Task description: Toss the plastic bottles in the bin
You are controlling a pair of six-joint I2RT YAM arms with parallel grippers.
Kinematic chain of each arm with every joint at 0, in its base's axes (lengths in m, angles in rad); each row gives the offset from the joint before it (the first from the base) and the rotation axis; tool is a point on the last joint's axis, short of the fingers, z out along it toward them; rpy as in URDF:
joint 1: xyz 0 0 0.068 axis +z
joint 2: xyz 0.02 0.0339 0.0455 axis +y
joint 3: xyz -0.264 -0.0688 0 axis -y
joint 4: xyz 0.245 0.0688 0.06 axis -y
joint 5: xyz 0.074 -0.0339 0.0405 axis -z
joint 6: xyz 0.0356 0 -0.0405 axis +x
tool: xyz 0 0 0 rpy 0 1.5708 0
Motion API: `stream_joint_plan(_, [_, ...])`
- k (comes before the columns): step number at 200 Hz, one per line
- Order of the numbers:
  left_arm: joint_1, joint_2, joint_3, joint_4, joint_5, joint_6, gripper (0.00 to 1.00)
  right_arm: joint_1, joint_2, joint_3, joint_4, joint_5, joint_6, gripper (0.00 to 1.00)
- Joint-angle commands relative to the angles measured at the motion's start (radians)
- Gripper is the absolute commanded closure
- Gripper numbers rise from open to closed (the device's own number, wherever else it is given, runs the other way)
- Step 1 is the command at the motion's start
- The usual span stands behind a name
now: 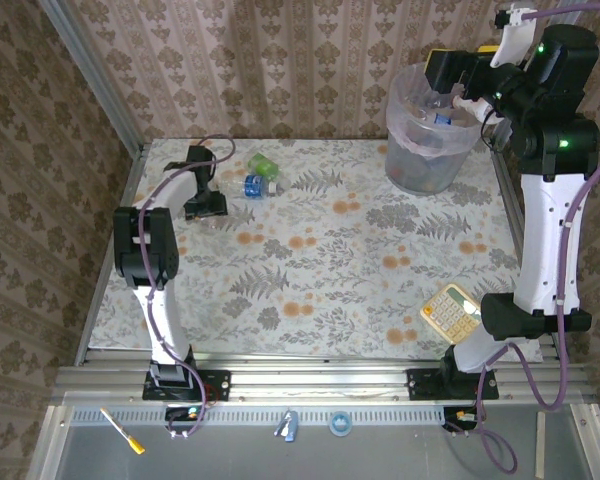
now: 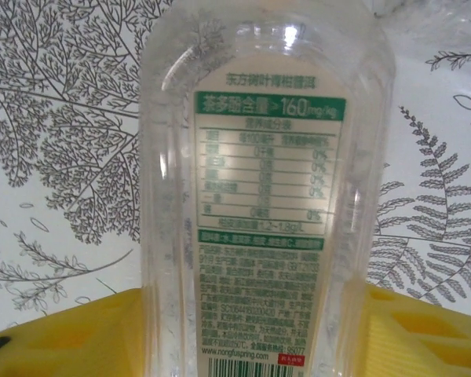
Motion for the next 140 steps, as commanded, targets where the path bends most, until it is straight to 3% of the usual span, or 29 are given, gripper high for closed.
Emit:
stream_joint_plan(1, [0.026,-0.025,-0.047,0.012,0.013,0.000,0.45,0.009,-0.036,-0.032,0.020,-0.049,0.012,0.00])
stream_joint_plan(88, [0.049,-0.412,-0.302,0.163,0.036,-0.006,0.57,0.012,-0.042,-0.082,0.065,-0.036,0.044,0.00])
stream_joint_plan(140, [0.010,-0.640,-0.323,0.325,0.149,0.086,0.60,0.012,-0.007,-0.044,0.050,-0.055,0.068,0.00])
